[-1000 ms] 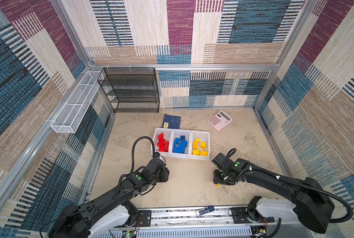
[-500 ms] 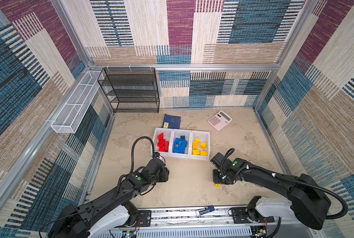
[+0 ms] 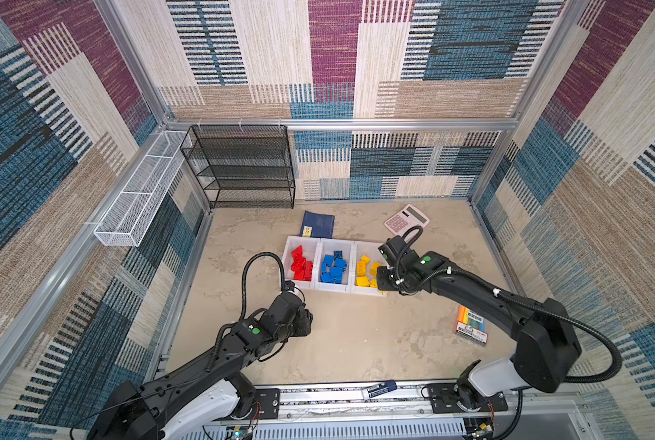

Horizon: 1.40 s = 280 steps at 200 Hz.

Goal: Sort the legos into containers by color

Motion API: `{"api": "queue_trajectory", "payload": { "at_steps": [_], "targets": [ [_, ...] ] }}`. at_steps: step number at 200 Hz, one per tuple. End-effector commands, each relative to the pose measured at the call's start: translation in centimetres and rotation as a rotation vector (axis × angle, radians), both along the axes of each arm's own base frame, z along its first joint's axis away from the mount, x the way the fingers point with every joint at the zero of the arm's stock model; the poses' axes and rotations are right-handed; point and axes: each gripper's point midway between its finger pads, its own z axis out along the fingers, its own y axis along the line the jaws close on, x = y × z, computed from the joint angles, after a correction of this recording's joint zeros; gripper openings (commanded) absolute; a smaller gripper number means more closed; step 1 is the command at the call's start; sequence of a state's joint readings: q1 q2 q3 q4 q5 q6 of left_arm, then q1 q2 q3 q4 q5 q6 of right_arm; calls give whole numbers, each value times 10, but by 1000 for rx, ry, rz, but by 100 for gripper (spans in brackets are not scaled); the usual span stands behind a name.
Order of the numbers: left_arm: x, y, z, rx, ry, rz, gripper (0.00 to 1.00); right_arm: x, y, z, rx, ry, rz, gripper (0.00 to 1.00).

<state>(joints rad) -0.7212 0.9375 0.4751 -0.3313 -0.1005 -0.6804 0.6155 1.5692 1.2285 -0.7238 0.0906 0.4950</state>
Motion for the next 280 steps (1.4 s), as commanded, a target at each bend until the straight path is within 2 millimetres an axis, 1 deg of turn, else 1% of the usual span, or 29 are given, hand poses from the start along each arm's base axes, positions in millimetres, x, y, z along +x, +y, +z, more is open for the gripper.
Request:
{"api": "queue_trajectory", "payload": {
  "at_steps": [1,14,30,45,71,80,93,101,113,145,152,170,178,188,193,196,202,204,207,208,211,217,218,229,239,250,259,271,280],
  "targets": [
    [0,8,3,19,-10,26,53,47,19,11,-50,-98,106,30],
    [-1,11,6,24,-18,34,53,65,28,7,-61,-97,125,30],
    [-2,16,9,29,-27,48,53,77,32,1,-84,-93,134,30],
    [-2,19,12,32,-39,58,54,78,31,-7,-108,-75,136,30],
    [-1,24,14,39,-60,71,54,69,19,-18,-134,-59,123,32],
    [-1,24,15,37,-66,72,54,65,17,-22,-135,-48,122,36],
    [1,24,15,41,-69,71,54,63,14,-24,-138,-40,117,52],
    [2,23,16,44,-71,70,54,62,14,-24,-139,-40,117,58],
    [3,23,17,52,-77,68,55,64,13,-19,-134,-53,111,64],
    [10,26,27,82,-113,67,55,70,12,0,-123,-97,99,71],
    [12,28,30,92,-128,70,55,72,10,4,-118,-109,93,75],
    [21,36,43,138,-188,83,57,76,3,22,-101,-170,73,78],
    [27,41,53,170,-233,91,60,78,-1,35,-89,-217,61,81],
    [36,51,68,224,-300,115,64,80,-9,56,-77,-300,50,85],
    [40,58,76,256,-335,129,66,81,-15,67,-81,-352,36,96],
    [43,62,81,278,-360,142,67,81,-17,76,-80,-388,32,99],
    [48,71,92,322,-410,163,69,79,-24,90,-83,-455,24,100],
    [49,73,95,332,-425,170,70,78,-26,100,-77,-489,20,100],
    [52,81,100,368,-452,194,72,77,-31,108,-76,-524,10,100],
    [53,83,102,377,-460,200,72,77,-31,106,-81,-527,11,100],
    [55,88,106,401,-482,218,74,75,-36,117,-76,-572,3,99],
    [59,99,114,442,-526,258,77,71,-44,129,-76,-642,-10,100],
    [59,101,116,451,-534,263,77,70,-46,135,-73,-663,-15,100],
    [65,116,127,516,-609,307,81,57,-66,155,-70,-801,-59,100],
    [70,128,129,552,-660,340,83,45,-90,170,-59,-932,-127,100],
    [74,138,128,567,-712,366,84,30,-116,172,-58,-1035,-185,100],
    [77,148,117,571,-732,395,84,20,-136,174,-48,-1117,-235,100],
    [80,162,97,565,-713,436,85,11,-156,159,-72,-1164,-251,100],
    [85,171,80,569,-664,437,85,8,-168,135,-103,-1157,-259,100]
  ]
}}
